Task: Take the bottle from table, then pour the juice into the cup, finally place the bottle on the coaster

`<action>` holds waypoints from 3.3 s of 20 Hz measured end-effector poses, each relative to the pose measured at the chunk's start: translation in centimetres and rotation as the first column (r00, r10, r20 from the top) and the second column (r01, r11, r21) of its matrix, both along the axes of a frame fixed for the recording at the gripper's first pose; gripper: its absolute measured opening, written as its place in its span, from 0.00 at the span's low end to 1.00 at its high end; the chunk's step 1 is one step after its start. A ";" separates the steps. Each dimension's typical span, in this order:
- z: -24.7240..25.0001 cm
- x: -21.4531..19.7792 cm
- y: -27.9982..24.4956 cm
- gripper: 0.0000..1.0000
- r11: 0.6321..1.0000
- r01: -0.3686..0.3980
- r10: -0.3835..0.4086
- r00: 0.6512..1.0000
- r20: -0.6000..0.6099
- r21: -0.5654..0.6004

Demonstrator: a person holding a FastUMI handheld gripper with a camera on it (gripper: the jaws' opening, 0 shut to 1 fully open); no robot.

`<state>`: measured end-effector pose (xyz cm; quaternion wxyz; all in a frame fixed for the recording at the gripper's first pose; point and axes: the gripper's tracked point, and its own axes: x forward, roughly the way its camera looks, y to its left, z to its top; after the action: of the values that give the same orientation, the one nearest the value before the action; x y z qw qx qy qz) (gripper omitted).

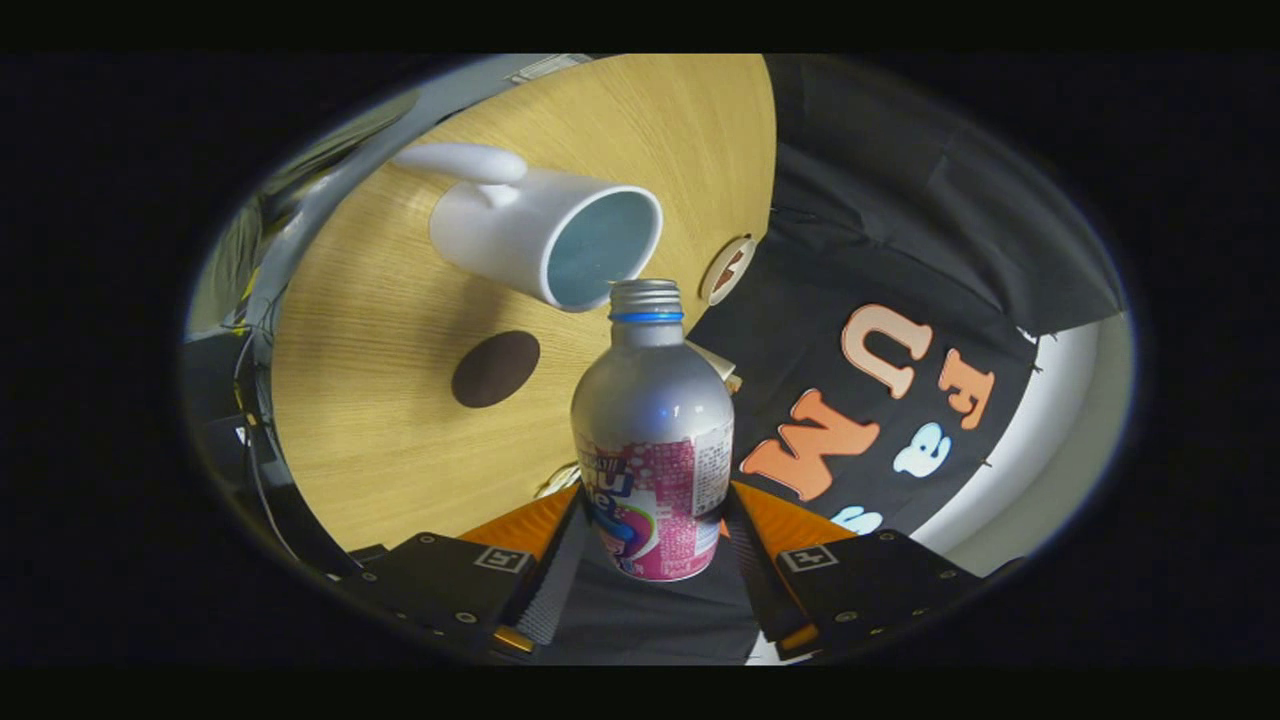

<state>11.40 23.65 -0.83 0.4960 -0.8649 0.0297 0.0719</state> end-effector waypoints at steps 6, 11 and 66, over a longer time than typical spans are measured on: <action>0.1 -0.2 -0.6 0.76 0.951 0.039 -0.034 0.999 -0.022 0.306; -0.5 -0.4 -1.2 0.76 0.825 0.087 -0.048 0.995 -0.085 0.558; -10.1 7.5 -2.7 0.82 -0.367 0.386 0.137 0.922 -0.362 0.846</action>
<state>18.91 20.95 -10.97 0.9791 -0.0454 0.1365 0.1440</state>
